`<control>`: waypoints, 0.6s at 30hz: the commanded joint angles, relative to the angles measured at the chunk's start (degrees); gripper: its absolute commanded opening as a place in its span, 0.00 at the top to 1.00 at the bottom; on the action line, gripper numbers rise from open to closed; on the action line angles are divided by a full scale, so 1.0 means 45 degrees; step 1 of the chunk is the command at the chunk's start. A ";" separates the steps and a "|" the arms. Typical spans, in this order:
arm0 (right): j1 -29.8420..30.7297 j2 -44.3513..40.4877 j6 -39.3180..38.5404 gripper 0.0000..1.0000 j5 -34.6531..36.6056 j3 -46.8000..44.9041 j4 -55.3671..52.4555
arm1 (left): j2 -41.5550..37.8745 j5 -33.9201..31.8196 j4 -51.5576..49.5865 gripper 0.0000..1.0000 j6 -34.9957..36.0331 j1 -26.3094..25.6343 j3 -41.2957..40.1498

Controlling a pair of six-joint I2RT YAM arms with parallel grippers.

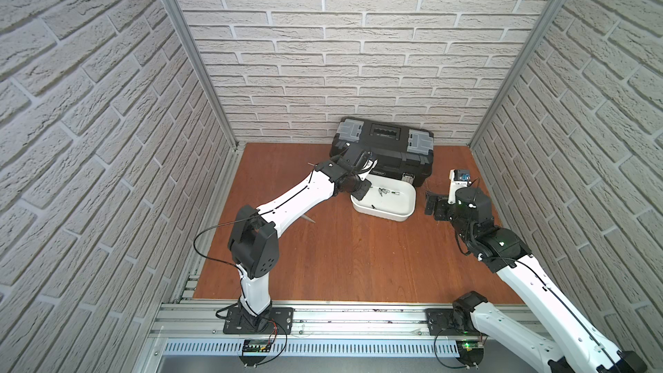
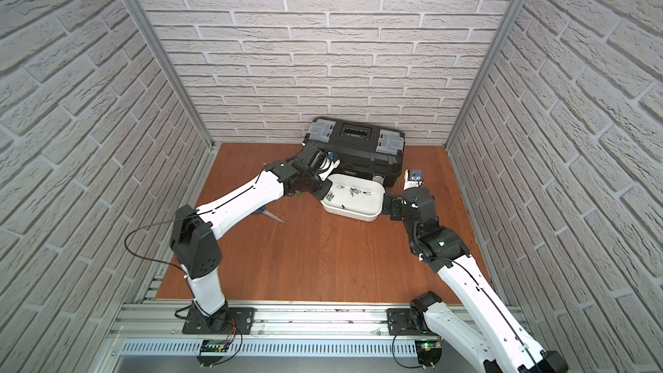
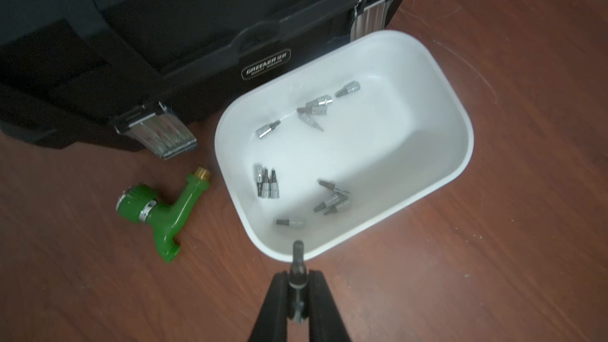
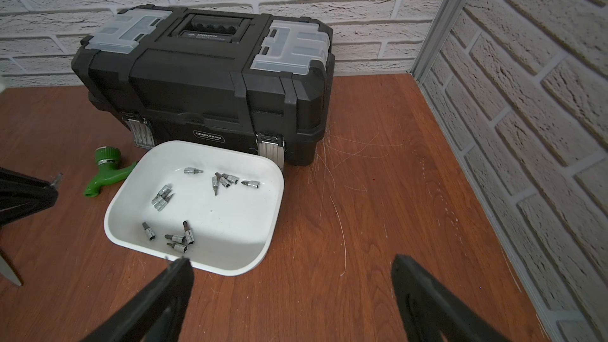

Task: Put the bit on the desktop into the storage box
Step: Place the screwdriver bit in the storage box.

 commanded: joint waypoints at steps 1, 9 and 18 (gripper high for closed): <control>-0.0091 -0.0308 0.0207 0.02 0.0194 0.0008 0.0067 | 0.1091 0.0378 -0.0106 0.92 0.0447 -0.0023 0.0864; -0.0085 -0.0472 0.0066 0.02 0.0286 0.0066 -0.0190 | 0.3486 0.1107 0.0039 0.92 0.0899 -0.0129 0.3127; -0.0111 -0.0693 -0.0213 0.02 0.0460 0.0237 -0.0480 | 0.5779 0.1042 -0.0790 0.92 0.0917 -0.0202 0.5297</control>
